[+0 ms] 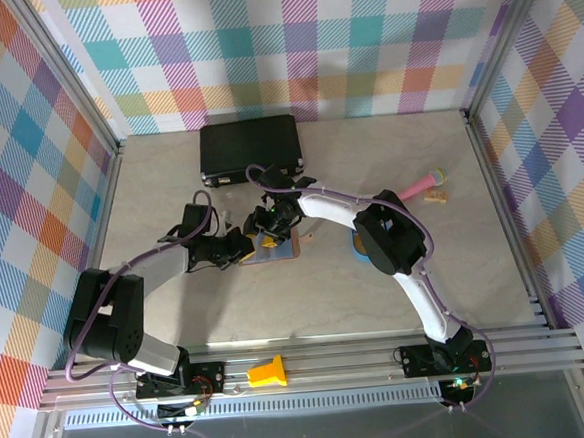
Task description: Put the credit cards into the card holder
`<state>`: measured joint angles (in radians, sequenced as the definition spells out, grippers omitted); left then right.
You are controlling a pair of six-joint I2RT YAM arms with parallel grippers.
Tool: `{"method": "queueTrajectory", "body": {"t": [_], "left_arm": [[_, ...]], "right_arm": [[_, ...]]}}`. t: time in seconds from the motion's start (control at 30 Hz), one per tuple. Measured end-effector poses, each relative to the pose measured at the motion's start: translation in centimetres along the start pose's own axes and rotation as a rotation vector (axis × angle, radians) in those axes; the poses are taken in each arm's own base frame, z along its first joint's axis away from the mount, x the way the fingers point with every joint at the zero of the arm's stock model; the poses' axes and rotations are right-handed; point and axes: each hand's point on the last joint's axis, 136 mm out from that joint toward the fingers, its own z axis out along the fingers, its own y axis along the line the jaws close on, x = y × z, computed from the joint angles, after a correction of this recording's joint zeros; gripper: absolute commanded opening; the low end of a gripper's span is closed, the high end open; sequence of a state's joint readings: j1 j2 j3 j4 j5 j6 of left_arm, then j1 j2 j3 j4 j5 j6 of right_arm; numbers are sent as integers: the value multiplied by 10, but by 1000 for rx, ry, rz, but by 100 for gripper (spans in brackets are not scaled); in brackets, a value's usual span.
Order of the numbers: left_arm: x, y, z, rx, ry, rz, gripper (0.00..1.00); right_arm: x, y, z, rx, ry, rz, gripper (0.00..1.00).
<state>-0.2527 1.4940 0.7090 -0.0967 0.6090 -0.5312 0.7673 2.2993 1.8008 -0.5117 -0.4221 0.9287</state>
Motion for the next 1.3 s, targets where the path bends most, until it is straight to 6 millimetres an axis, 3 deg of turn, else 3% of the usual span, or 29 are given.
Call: {"method": "queueTrajectory", "body": {"t": [0.43, 0.7, 1.03, 1.3], "left_arm": [[7, 26, 20, -49, 13, -18, 2], [6, 31, 25, -53, 13, -19, 2], [6, 31, 25, -54, 13, -12, 2], [6, 32, 25, -57, 12, -4, 3]], "right_arm": [[0, 0, 0, 0, 0, -1, 51], [-1, -1, -2, 15, -15, -26, 52], [-11, 9, -51, 74, -143, -121, 56], [-10, -4, -38, 110, -108, -136, 57]]}}
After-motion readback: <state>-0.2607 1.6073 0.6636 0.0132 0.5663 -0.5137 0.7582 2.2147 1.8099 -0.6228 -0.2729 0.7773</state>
